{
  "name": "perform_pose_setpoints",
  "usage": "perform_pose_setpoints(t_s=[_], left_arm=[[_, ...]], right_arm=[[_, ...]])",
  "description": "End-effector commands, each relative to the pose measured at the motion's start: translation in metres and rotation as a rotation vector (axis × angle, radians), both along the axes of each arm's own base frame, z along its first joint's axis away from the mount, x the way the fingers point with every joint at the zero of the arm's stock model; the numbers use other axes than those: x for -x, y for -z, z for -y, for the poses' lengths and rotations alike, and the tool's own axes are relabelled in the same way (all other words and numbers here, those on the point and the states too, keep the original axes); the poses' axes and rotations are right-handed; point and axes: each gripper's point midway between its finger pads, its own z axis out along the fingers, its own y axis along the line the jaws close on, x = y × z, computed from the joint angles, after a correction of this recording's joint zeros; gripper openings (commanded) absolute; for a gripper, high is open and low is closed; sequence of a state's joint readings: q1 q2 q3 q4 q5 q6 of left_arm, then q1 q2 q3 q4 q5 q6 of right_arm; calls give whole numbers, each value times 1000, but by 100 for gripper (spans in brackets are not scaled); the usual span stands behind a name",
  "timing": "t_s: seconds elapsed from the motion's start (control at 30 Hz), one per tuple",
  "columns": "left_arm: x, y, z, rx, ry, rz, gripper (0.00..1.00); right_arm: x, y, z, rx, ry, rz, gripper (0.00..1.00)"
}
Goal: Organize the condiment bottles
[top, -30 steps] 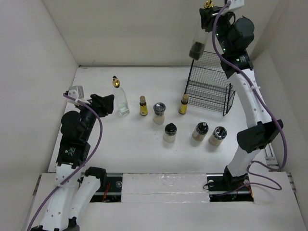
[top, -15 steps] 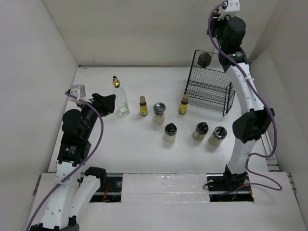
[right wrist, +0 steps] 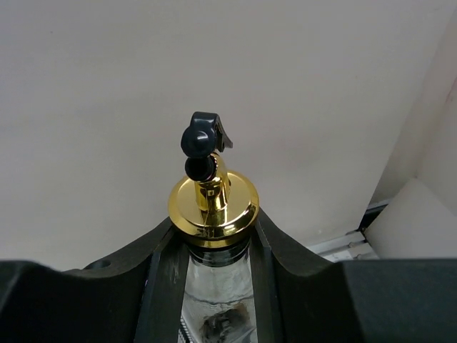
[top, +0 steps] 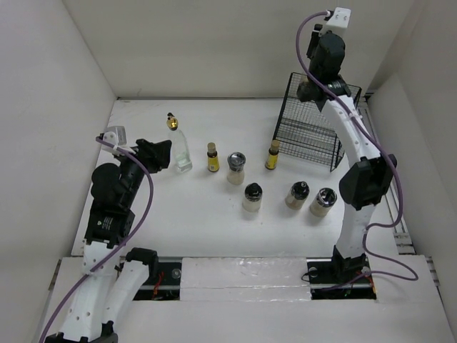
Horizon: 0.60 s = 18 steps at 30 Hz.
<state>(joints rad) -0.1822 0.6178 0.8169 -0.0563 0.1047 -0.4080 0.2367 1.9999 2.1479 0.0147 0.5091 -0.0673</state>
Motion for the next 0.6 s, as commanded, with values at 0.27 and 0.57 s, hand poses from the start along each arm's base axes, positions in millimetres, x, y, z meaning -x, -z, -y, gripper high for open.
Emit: perform_pose_setpoints(t_s=[0.27, 0.57], left_arm=[[3, -9, 4, 4, 27, 48, 57], [3, -11, 6, 14, 37, 55, 57]], right_arm=[[22, 2, -11, -77, 83, 119, 0], [7, 65, -26, -120, 88, 18, 0]])
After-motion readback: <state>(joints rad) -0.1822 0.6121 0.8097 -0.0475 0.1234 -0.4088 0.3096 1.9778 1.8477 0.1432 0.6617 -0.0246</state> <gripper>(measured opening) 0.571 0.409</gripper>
